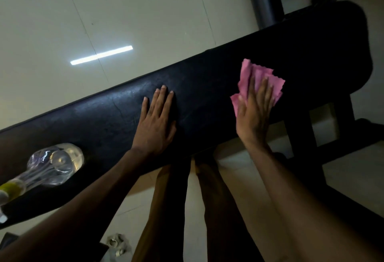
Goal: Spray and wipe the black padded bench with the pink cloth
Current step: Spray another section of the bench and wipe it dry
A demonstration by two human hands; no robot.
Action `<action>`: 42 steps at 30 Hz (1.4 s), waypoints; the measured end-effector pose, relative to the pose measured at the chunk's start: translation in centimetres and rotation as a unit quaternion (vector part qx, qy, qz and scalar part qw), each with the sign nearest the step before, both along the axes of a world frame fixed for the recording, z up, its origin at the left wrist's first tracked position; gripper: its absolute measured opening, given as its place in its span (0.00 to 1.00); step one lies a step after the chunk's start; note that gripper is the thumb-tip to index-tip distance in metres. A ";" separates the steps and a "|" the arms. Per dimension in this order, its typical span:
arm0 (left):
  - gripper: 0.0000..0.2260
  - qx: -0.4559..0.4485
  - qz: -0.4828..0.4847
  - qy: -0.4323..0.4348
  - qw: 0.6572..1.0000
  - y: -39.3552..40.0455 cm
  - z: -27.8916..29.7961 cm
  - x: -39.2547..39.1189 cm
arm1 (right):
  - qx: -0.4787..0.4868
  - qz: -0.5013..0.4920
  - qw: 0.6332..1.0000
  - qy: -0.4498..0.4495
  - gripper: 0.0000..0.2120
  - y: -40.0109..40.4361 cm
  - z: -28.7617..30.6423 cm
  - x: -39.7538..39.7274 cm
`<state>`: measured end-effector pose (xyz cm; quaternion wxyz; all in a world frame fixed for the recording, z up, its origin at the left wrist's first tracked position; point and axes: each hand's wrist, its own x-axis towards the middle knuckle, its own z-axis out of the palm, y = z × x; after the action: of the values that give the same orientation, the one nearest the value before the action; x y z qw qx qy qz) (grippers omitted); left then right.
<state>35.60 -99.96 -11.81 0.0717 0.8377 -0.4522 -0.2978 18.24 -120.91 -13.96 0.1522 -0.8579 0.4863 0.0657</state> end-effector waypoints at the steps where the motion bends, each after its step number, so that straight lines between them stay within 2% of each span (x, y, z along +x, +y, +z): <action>1: 0.34 0.002 -0.004 -0.001 1.000 0.0 0.0 -0.1 | 0.018 -0.047 0.999 -0.012 0.31 0.5 0.1 1.2; 2: 0.34 0.003 -0.010 -0.004 1.000 -0.1 0.0 -0.3 | 0.031 -0.048 0.998 -0.015 0.32 1.0 0.3 2.0; 3: 0.34 0.004 -0.020 -0.008 1.000 -0.4 -0.1 -0.6 | 0.038 0.006 0.999 -0.009 0.34 1.5 0.2 2.6; 4: 0.34 0.007 -0.030 -0.012 0.999 -0.7 0.0 -0.8 | 0.037 0.104 0.994 0.006 0.37 1.8 -0.1 2.8; 6: 0.34 0.007 -0.032 -0.016 0.999 -1.4 0.0 -1.4 | 0.002 0.310 0.950 0.042 0.45 0.5 -0.5 2.5; 7: 0.34 0.006 -0.025 -0.015 1.000 -1.7 0.0 -1.6 | -0.019 0.365 0.929 0.053 0.48 -1.0 -0.8 2.4; 8: 0.34 0.005 -0.019 -0.011 1.000 -1.8 0.0 -1.6 | -0.037 0.377 0.924 0.059 0.48 -2.6 -0.9 2.5; 10: 0.34 0.003 -0.013 -0.004 1.000 -1.9 0.1 -1.7 | -0.042 0.284 0.955 0.071 0.44 -4.8 -0.4 3.2; 12: 0.34 0.000 -0.012 -0.004 1.000 -1.9 0.1 -1.7 | 0.008 0.088 0.994 0.062 0.37 -5.5 0.4 5.4; 13: 0.33 -0.002 -0.015 -0.005 1.000 -2.0 0.1 -1.7 | 0.030 0.016 0.998 0.049 0.35 -5.1 0.6 6.9; 14: 0.33 -0.004 -0.019 -0.010 1.000 -2.0 0.0 -1.7 | 0.041 -0.007 0.999 0.034 0.34 -4.4 0.8 8.1; 15: 0.32 -0.005 -0.022 -0.019 1.000 -2.1 -0.1 -1.8 | 0.047 0.027 0.998 0.017 0.35 -3.6 0.8 9.0; 16: 0.31 -0.005 -0.027 -0.029 0.999 -2.1 -0.1 -1.7 | 0.053 0.112 0.992 0.007 0.36 -2.7 0.8 9.6; 18: 0.31 -0.004 -0.047 -0.039 0.998 -2.1 -0.2 -1.9 | 0.037 0.315 0.948 0.016 0.36 -1.7 -0.1 9.5; 20: 0.31 -0.005 -0.064 -0.037 0.997 -2.4 0.0 -2.2 | 0.002 0.399 0.917 0.020 0.37 -3.5 -0.6 9.1; 22: 0.31 -0.005 -0.067 -0.029 0.997 -2.7 0.3 -2.5 | 0.001 0.360 0.932 0.036 0.37 -6.6 -0.9 8.6; 24: 0.31 -0.002 -0.066 -0.018 0.998 -3.2 0.6 -2.8 | 0.023 0.266 0.963 0.047 0.36 -10.0 -0.4 7.9; 26: 0.30 -0.002 -0.073 -0.003 0.997 -4.0 0.9 -3.3 | 0.025 0.208 0.977 0.048 0.34 -13.7 0.3 6.8; 33: 0.28 -0.045 -0.078 0.013 0.996 -11.3 1.0 -5.4 | 0.016 0.175 0.983 0.061 0.29 -21.9 1.2 4.6; 37: 0.30 -0.028 -0.075 0.001 0.997 -15.8 0.4 -6.1 | 0.020 0.146 0.988 0.036 0.30 -25.0 1.8 3.6; 42: 0.29 -0.007 -0.060 -0.004 0.998 -18.4 -0.1 -5.9 | 0.017 0.057 0.998 0.010 0.31 -29.2 2.1 1.7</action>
<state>29.67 -118.33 -11.88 0.0576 0.8100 -0.5036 -0.2949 19.92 -150.07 -11.88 0.1577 -0.8808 0.4371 0.0905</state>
